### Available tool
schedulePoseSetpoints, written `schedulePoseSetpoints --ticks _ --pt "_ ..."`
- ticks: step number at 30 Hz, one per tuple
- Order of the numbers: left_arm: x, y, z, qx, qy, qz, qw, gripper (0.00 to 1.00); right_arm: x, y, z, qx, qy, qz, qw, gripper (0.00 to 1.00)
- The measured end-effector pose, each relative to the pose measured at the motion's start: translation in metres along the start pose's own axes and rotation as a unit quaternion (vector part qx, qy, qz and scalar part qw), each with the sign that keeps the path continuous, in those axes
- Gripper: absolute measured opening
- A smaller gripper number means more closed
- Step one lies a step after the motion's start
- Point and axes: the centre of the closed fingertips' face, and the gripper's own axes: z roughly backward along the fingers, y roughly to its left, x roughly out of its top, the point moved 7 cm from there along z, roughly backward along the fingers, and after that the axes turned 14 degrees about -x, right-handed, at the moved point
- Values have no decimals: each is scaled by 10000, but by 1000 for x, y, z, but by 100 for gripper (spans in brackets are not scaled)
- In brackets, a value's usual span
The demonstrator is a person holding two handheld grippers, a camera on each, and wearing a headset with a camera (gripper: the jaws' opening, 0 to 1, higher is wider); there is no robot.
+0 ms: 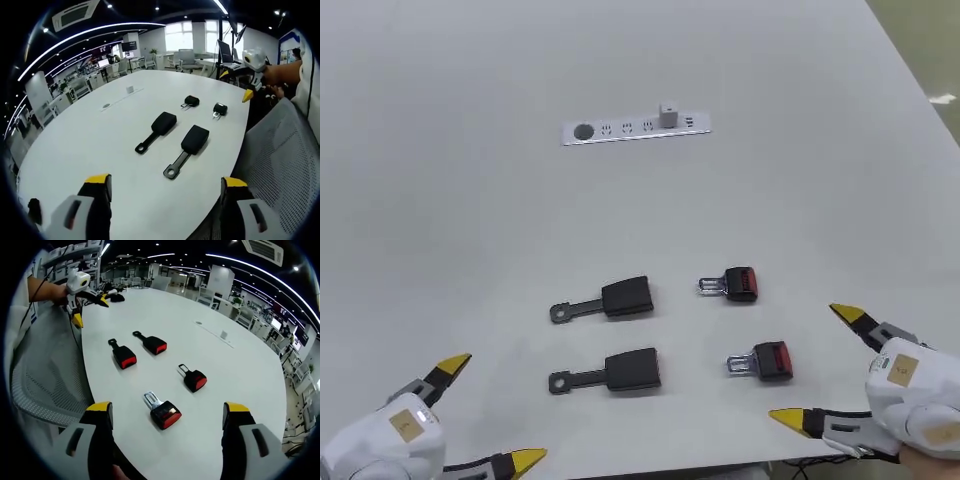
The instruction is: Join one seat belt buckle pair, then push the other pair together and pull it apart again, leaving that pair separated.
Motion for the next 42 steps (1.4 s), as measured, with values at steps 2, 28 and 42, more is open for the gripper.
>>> schedulePoseSetpoints --ticks 2,28,42 --pt "-1 0 1 36 31 41 10000 93 0 -1 0 -18 25 14 10000 89" --pt "30 -14 -35 -622 440 -706 9946 68 1 6 -12 576 -111 865 9945 61" --pt "48 -23 -84 -1145 857 -1235 9820 59 -7 2 -34 993 39 1474 9841 50"
